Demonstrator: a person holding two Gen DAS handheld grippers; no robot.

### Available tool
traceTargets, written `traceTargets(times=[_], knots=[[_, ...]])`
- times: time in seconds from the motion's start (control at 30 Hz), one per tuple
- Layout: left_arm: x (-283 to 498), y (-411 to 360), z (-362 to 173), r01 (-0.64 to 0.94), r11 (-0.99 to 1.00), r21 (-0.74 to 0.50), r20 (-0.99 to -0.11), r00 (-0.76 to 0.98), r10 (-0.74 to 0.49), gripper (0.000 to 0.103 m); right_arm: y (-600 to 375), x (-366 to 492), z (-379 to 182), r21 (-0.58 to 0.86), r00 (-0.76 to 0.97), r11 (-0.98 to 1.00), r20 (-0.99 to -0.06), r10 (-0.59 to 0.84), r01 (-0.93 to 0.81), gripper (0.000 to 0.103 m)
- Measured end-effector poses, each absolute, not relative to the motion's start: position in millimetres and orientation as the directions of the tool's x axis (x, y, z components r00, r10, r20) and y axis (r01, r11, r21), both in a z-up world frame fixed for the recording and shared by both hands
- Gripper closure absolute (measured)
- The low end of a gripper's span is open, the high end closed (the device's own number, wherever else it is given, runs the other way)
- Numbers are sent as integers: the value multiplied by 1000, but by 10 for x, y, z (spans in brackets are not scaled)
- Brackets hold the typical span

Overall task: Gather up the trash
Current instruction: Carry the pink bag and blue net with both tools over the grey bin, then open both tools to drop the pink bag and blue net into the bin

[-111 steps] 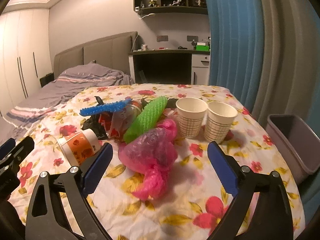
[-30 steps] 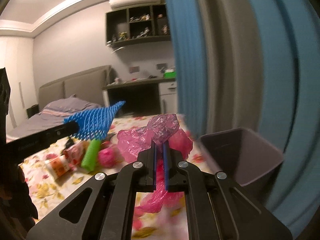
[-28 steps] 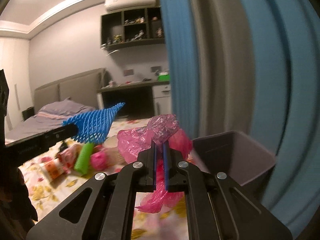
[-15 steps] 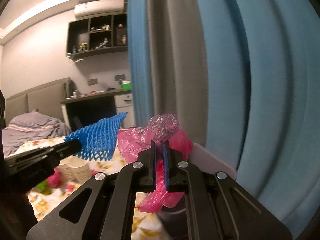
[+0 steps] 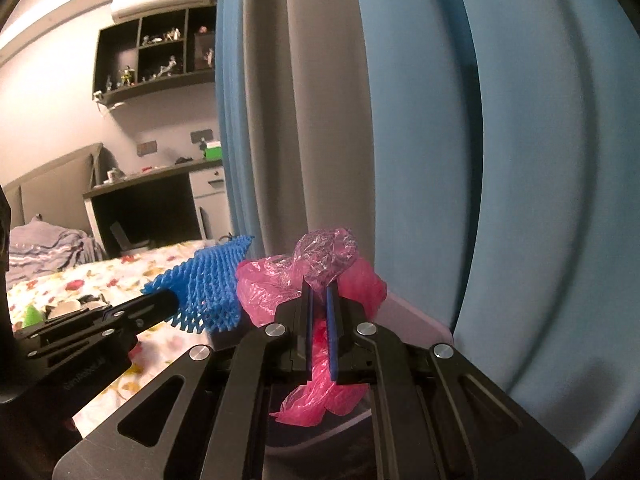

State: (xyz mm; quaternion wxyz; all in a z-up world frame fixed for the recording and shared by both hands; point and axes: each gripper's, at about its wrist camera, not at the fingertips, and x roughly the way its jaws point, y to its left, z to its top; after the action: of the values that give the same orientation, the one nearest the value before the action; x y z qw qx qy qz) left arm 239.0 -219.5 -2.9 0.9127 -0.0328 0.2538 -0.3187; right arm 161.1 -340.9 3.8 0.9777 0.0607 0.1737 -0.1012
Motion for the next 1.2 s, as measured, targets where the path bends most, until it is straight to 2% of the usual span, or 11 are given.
traceTargets(times=[0.53,0.77,0.83,0.87,0.93,0.97,1.0,1.03,1.1,1.2], knots=[[2639,-2469,-425,564,790,-241,-534,603,-593,98,-3527,1894,-269,79,874,964,-447,-192,252,96],[2662,-2508,-480,568,780,-262,-545,580,-606,97,-3570,1959,-331,84,860,966,-478,-178,246,85],[2677,-2505,-494,571,779,-261,-547,577,-606,93,-3590,1968,-341,94,856,965,-487,-170,246,80],[2676,-2498,-500,569,781,-257,-549,579,-603,87,-3589,1961,-343,95,854,964,-491,-171,248,74],[2671,-2473,-510,566,787,-247,-551,586,-594,73,-3590,1948,-344,91,854,964,-490,-176,251,66],[2675,-2454,-514,560,792,-241,-551,593,-587,58,-3594,1934,-337,93,855,963,-488,-176,252,65],[2665,-2424,-511,552,799,-237,-546,605,-580,51,-3600,1933,-341,96,856,963,-488,-173,250,63],[2658,-2396,-505,549,801,-239,-542,609,-579,50,-3600,1933,-337,97,855,963,-489,-173,250,61],[2657,-2358,-491,536,810,-238,-540,620,-569,39,-3596,1927,-332,93,854,963,-490,-176,251,56],[2641,-2287,-464,521,818,-242,-530,636,-561,31,-3595,1921,-330,98,853,962,-491,-178,257,51]])
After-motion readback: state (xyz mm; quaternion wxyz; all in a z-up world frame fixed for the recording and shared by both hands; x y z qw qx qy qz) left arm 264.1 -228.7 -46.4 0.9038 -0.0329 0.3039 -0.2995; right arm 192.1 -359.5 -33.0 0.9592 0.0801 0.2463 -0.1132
